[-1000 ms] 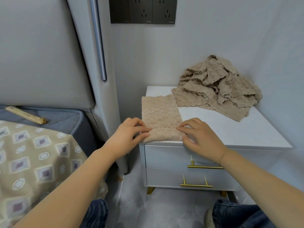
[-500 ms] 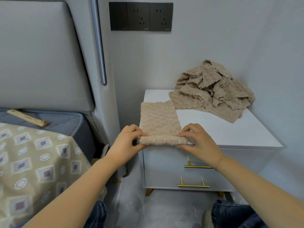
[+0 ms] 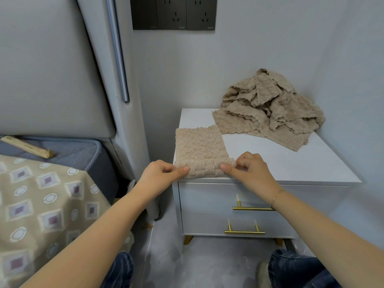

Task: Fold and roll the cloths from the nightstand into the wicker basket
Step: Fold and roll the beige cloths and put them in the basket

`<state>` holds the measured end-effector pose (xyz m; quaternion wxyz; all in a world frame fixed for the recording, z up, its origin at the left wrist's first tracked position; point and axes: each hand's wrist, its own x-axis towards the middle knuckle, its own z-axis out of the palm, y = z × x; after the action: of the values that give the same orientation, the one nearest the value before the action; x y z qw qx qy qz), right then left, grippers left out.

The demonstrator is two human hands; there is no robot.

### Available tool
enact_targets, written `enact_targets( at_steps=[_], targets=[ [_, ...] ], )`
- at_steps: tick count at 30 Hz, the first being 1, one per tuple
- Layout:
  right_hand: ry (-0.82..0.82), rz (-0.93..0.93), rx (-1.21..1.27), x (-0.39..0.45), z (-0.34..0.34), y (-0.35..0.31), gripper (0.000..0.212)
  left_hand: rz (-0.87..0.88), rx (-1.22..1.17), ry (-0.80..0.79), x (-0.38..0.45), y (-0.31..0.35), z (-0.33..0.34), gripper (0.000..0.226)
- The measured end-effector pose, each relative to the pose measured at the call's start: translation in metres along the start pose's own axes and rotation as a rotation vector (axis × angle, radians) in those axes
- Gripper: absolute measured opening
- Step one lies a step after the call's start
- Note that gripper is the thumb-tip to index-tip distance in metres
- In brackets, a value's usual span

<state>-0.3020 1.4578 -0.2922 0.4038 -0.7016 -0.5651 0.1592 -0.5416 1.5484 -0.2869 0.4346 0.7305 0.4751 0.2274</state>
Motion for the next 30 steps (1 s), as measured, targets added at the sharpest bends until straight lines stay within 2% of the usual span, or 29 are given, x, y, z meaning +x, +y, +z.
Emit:
enact_targets(
  at_steps=[5, 11, 13, 16, 20, 22, 27, 30],
  targets=[
    [-0.005, 0.047, -0.173, 0.009, 0.000, 0.001, 0.065, -0.103, -0.094, 0.073, 0.014, -0.008, 0.007, 0.071],
    [0.023, 0.096, -0.312, 0.015, 0.001, -0.004, 0.063, -0.162, -0.070, 0.123, 0.022, -0.007, 0.010, 0.061],
    [0.074, 0.060, -0.383, 0.017, 0.001, -0.002, 0.059, -0.082, 0.021, 0.197, 0.022, -0.006, 0.010, 0.054],
    [0.120, -0.082, -0.238, 0.018, 0.001, 0.003, 0.046, 0.173, 0.142, 0.310, 0.016, -0.003, 0.008, 0.035],
    [0.038, -0.307, -0.180, 0.018, -0.001, 0.004, 0.026, 0.535, 0.346, 0.260, 0.015, -0.004, 0.000, 0.022],
    [0.029, -0.362, -0.201, 0.018, 0.000, 0.006, 0.023, 0.578, 0.402, 0.229, 0.016, -0.006, -0.002, 0.020],
    [-0.006, -0.362, -0.244, 0.015, -0.003, 0.009, 0.040, 0.568, 0.439, 0.195, 0.016, -0.011, -0.007, 0.028],
    [-0.075, -0.342, -0.252, 0.012, -0.006, 0.007, 0.052, 0.535, 0.439, 0.136, 0.014, -0.014, -0.008, 0.041]
  ],
)
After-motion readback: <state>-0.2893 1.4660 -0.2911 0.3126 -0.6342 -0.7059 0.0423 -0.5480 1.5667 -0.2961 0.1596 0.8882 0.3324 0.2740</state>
